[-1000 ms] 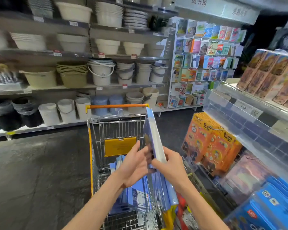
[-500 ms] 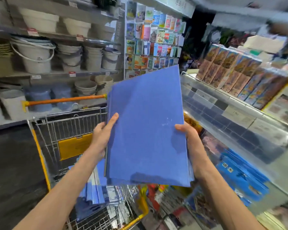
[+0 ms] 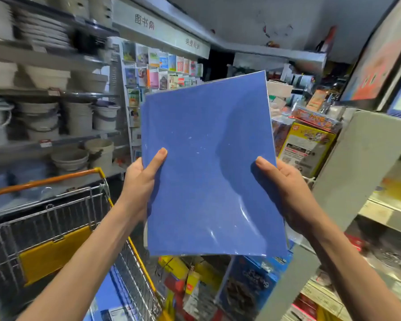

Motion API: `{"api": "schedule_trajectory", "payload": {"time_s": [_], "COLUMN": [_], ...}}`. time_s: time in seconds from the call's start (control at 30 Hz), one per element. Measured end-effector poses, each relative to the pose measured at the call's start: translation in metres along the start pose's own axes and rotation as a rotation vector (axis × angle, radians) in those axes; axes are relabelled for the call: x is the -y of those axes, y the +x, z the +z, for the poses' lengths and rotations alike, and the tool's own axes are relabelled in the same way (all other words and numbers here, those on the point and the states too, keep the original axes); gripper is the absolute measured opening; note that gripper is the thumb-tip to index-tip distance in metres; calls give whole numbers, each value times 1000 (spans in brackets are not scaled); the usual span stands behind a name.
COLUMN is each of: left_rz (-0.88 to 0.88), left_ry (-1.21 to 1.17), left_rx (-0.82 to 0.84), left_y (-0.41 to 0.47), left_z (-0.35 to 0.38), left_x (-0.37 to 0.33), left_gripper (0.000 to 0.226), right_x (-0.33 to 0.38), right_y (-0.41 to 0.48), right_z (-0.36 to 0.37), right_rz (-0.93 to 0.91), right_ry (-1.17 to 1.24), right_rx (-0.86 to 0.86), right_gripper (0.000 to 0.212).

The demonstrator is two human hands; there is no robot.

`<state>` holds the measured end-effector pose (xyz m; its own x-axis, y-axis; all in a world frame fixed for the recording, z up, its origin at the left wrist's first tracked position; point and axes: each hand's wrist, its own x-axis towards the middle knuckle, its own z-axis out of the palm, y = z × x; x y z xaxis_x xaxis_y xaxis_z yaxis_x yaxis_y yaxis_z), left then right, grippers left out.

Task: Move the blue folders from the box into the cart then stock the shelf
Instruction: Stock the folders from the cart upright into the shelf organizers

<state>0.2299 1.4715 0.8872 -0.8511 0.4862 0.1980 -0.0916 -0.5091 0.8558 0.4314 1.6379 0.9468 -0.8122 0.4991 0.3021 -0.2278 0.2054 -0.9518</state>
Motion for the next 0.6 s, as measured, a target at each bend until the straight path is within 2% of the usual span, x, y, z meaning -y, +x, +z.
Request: {"api": "schedule_trajectory", "payload": {"time_s": [0.07,0.2,0.37,0.47,0.6], "left_rz": [27,105,223,296,414], "left_ry": [8,29,87,91,106], "left_rx": [41,77,79,91,180], "left_y": [-8,-37,-69,-89,-110], "left_z": [24,93,167,223,303], "left_x": [-12,-36,-48,-48,-41], "left_gripper": [36,27,21,20,27], "right_x": [18,60,96,120,146], "right_y": [-3,-24,-50,-75,-110], "right_z": [-19,-71,-133,-182,-247], "right_rz": [-23,-114,-153,-189,-307], "right_ry": [-7,27,57,34,43], "right_rx": [-12,-87,-104,-75,-144], "right_gripper": [32,29,53,40,34]}}
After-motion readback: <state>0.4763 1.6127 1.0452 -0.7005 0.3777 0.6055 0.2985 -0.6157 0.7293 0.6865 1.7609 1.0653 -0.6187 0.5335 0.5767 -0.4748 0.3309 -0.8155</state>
